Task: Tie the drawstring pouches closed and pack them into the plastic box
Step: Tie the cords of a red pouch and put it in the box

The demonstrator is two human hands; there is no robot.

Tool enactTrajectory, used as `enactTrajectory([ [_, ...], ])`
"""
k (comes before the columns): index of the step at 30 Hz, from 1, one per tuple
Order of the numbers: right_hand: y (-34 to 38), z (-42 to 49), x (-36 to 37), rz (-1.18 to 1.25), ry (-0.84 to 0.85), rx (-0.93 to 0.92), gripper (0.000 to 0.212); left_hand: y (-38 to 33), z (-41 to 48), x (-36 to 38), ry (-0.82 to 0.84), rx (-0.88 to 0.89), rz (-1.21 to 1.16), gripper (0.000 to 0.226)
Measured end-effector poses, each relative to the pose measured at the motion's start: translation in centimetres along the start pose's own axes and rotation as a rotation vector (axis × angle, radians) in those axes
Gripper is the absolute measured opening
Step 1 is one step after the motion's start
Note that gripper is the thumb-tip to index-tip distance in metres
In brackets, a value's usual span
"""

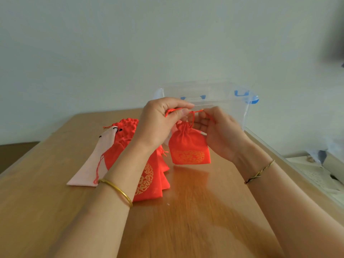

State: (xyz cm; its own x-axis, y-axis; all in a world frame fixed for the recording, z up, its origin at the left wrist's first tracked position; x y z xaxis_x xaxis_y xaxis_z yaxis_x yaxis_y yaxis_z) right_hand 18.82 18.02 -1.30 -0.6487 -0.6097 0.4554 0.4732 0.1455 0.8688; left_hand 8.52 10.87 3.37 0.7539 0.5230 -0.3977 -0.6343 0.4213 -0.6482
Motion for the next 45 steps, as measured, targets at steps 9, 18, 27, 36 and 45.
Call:
enactTrajectory([
  [9,0.3,0.0,-2.4,-0.074,-0.166,-0.009,0.030,2.8,0.1,-1.7,0.124,-0.152,0.173,0.036],
  [18,-1.3,-0.1,-3.4,-0.593,-0.271,0.077,0.027,3.3,-0.3,-1.2,-0.074,-0.302,-0.451,0.062],
  [27,1.2,-0.8,-1.0,-0.517,-0.175,-0.168,0.026,3.5,-1.3,1.2,0.314,-0.399,-0.101,0.005],
  [36,-0.6,-0.8,-0.2,-0.246,-0.071,0.049,0.033,3.6,-1.5,1.9,0.367,-0.397,-0.118,0.016],
  [45,0.0,-0.9,0.1,-0.675,-0.028,-0.159,0.014,4.5,-1.6,1.3,0.203,-0.515,-0.226,0.016],
])
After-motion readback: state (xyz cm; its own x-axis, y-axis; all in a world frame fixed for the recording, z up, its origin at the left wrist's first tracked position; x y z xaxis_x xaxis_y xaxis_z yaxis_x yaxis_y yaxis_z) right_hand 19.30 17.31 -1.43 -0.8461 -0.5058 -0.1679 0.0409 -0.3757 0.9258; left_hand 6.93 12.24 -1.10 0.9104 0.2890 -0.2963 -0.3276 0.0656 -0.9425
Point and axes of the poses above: each hand's wrist, its own z-axis towards the middle knuckle, its own x-axis out of the palm, y = z × x, the point moved 6 cm from there along z, towards the middle knuckle, and after that the axes turned 4 degrees about z, right-handed, at the moved point
